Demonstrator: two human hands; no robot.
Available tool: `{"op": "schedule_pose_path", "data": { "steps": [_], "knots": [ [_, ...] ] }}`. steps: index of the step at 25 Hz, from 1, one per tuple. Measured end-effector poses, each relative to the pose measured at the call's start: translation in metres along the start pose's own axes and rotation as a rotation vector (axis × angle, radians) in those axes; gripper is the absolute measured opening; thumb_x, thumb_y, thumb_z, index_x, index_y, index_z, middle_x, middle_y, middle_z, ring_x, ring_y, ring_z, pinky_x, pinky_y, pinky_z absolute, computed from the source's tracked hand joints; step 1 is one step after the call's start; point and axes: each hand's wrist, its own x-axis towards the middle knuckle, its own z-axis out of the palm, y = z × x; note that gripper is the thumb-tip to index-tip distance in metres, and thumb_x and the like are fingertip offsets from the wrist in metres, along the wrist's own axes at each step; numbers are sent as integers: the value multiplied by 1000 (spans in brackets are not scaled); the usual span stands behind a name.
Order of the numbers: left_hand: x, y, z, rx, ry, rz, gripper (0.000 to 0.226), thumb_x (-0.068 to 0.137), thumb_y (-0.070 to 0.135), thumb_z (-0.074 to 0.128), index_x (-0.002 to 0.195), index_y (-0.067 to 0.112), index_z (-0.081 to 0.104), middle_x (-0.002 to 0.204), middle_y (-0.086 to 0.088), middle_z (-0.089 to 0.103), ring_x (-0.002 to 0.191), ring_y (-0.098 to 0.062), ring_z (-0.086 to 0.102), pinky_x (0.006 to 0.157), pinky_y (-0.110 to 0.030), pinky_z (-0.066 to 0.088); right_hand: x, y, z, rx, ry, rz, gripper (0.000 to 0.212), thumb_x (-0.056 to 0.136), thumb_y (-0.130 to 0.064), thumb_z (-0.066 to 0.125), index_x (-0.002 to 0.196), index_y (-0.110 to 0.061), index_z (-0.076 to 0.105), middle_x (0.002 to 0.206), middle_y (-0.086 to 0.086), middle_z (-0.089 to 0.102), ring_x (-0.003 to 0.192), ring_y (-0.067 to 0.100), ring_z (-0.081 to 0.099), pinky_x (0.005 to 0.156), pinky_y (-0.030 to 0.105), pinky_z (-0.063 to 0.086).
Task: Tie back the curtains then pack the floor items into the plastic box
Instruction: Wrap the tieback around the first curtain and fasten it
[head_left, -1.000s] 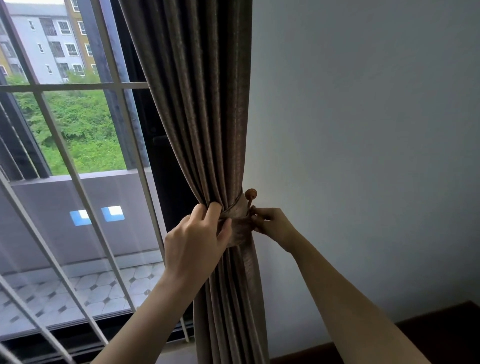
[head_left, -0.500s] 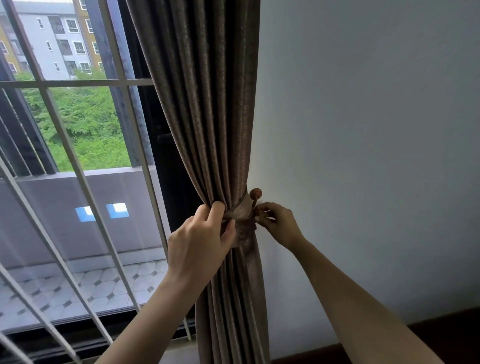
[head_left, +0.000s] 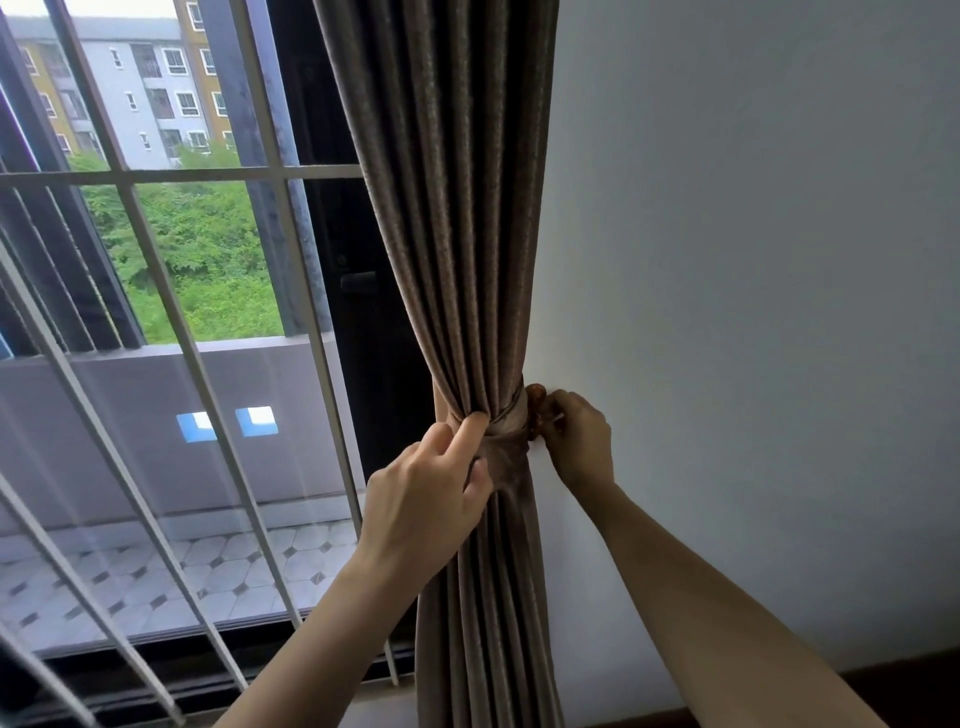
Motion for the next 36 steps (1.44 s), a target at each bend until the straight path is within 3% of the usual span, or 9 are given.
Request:
{"op": "schedule_pose_path", "data": {
  "steps": [4,8,10,13,18,25,31,34,36],
  "knots": [
    [-10,-6,1,-363,26,-190,28,87,14,61,107,18,42,76,10,58,51,-5,55,45,-9,42,-5,-9,-19,233,4,256,11,81,-11,66,91,-17,65,91,0,66,73,18,63,71,33,52],
    [-11,-23,17,-975,-129,-995,15,96,19,48,104,9,56,82,-4,65,70,-10,62,70,-27,56,-22,-42,-47,651,-245,565,16,93,-22,53,96,-11,64,89,2,66,75,17,64,73,29,56],
    [-3,-28,23,-1338,-204,-1218,18,97,16,46,94,6,60,76,-6,58,62,-10,56,60,-19,52,-23,-58,-54,781,-477,687,26,95,-29,53,102,-7,64,90,5,65,75,15,63,72,25,56],
    [13,-28,21,-1644,-182,-1347,14,96,10,46,94,4,58,73,-5,56,60,-8,53,48,-14,50,-12,-72,-63,763,-483,805,28,92,-33,57,94,-6,65,75,4,63,61,10,58,62,21,54],
    [20,-33,25,-1748,-232,-1461,34,94,3,46,128,-1,48,92,-15,63,75,-17,63,60,-24,59,-3,-84,-66,535,-457,865,37,91,-47,53,82,-12,63,64,-2,53,51,9,42,48,20,42],
    [22,-30,18,-1775,-234,-1546,24,94,-1,45,116,-1,54,94,-15,60,78,-16,61,61,-19,55,-3,-88,-51,541,-427,1027,24,88,-29,57,73,-12,51,59,-2,41,45,6,31,37,14,29],
    [14,-33,18,-1781,-182,-1548,21,94,-2,46,113,-4,54,94,-16,61,77,-18,61,72,-20,54,-21,-86,-41,621,-263,907,22,96,-27,45,89,-9,56,78,5,54,72,17,53,54,24,47],
    [-6,-32,18,-1621,-178,-1405,22,93,-4,44,111,-4,55,86,-13,62,72,-15,59,58,-18,54,-54,-77,-33,954,-227,1126,25,98,-13,39,79,-6,52,74,8,54,63,15,53,49,22,52],
    [-30,-33,16,-1343,-267,-1075,31,86,-7,44,112,0,60,88,-7,67,77,-12,62,66,-20,51,-78,-72,-33,1007,-343,1113,19,94,-2,44,80,-2,56,76,11,57,67,16,57,51,20,54]
  ]
}}
